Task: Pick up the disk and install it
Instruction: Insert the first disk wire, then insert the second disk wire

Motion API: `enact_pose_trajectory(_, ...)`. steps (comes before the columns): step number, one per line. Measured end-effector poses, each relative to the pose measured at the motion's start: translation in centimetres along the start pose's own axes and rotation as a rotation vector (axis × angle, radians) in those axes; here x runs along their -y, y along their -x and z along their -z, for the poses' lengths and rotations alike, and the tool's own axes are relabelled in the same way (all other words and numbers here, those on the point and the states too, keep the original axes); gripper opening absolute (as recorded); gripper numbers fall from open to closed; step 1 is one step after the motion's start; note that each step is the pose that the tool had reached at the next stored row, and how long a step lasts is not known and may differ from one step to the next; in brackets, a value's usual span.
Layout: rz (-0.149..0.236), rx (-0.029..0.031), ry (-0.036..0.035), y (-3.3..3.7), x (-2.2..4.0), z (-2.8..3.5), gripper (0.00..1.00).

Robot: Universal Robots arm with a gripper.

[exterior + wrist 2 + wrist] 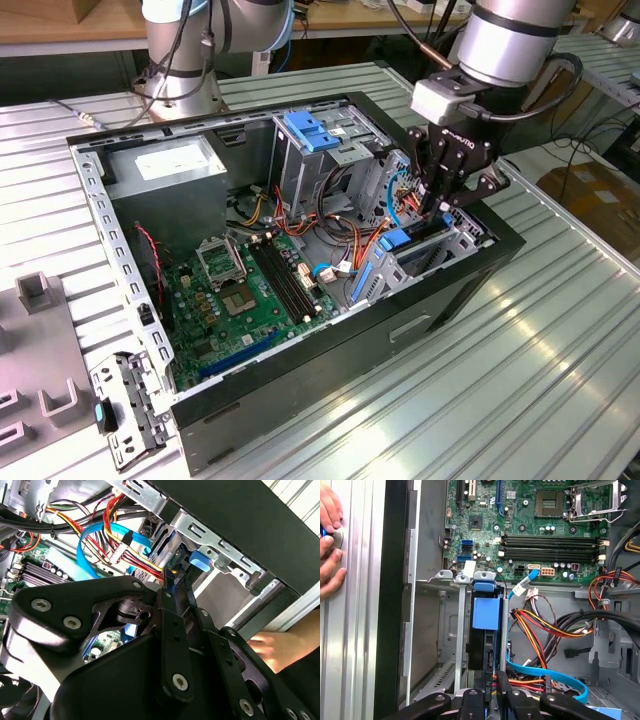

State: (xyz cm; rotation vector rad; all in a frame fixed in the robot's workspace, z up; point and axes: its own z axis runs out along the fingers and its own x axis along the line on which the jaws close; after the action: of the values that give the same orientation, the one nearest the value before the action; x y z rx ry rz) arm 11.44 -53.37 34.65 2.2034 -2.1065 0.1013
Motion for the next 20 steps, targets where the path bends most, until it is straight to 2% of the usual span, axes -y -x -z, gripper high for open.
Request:
enact_pose_trajectory(5, 0.000, -0.0005, 0.0001, -0.02, 0.00, 0.19, 0.24)
enact_pose_trajectory(6, 0.000, -0.0007, 0.0001, -0.02, 0.00, 0.18, 0.22)
enact_pose_trajectory(8, 0.000, -0.0009, 0.0000, -0.02, 0.00, 0.18, 0.11)
enact_pose_trajectory(20, 0.000, -0.0038, 0.0002, 0.00, 0.00, 0.19, 0.11)
